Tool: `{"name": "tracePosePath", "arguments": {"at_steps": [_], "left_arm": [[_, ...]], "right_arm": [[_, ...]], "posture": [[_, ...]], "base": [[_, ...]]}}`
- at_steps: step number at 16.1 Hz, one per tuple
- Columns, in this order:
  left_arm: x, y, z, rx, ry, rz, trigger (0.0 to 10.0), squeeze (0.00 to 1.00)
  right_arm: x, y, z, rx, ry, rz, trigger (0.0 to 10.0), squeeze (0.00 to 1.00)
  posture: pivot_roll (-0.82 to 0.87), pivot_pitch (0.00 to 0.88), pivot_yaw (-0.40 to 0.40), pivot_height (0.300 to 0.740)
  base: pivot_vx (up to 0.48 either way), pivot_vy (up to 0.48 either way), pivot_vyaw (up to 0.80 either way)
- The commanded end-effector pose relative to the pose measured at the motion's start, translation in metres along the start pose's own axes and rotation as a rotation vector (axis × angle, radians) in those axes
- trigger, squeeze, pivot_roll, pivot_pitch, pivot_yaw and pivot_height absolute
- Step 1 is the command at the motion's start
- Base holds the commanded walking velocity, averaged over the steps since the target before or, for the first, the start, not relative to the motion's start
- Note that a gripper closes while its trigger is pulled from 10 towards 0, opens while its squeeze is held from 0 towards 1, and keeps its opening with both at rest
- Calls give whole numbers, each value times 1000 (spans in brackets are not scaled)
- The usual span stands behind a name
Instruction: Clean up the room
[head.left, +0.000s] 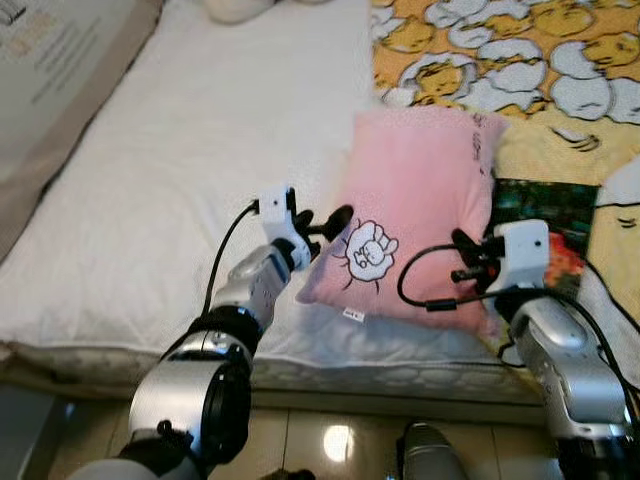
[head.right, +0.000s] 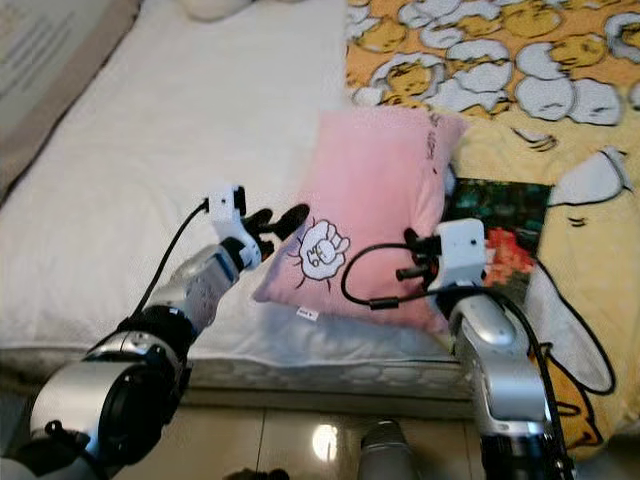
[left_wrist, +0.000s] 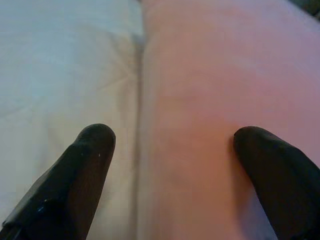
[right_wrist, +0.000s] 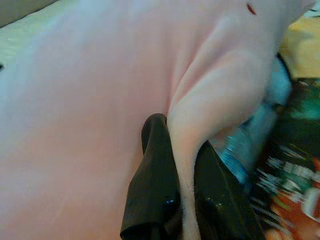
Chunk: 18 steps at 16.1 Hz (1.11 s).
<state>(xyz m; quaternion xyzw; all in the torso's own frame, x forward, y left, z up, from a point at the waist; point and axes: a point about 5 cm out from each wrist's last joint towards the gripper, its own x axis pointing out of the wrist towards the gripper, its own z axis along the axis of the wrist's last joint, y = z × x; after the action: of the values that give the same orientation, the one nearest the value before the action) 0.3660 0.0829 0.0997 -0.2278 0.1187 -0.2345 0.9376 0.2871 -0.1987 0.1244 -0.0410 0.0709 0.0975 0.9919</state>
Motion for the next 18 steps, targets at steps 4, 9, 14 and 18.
{"name": "tracePosePath", "arguments": {"at_steps": [4,9,14,18], "left_arm": [[-7,7,3,36,-55,26,10000,0],[-23,32,10,-14,-154,225,10000,0],[-36,35,9,28,-203,301,10000,0],[-46,33,-1,-24,-258,419,10000,0]], "right_arm": [[15,4,-3,-3,24,22,0,0],[35,10,-3,46,29,45,0,0],[57,19,-1,51,32,106,0,0],[70,19,8,25,18,139,0,0]], "posture": [[-333,78,185,740],[-281,33,148,740],[-219,0,70,740],[-202,0,31,740]], "base": [[0,0,0],[0,0,0],[0,0,0],[0,0,0]]}}
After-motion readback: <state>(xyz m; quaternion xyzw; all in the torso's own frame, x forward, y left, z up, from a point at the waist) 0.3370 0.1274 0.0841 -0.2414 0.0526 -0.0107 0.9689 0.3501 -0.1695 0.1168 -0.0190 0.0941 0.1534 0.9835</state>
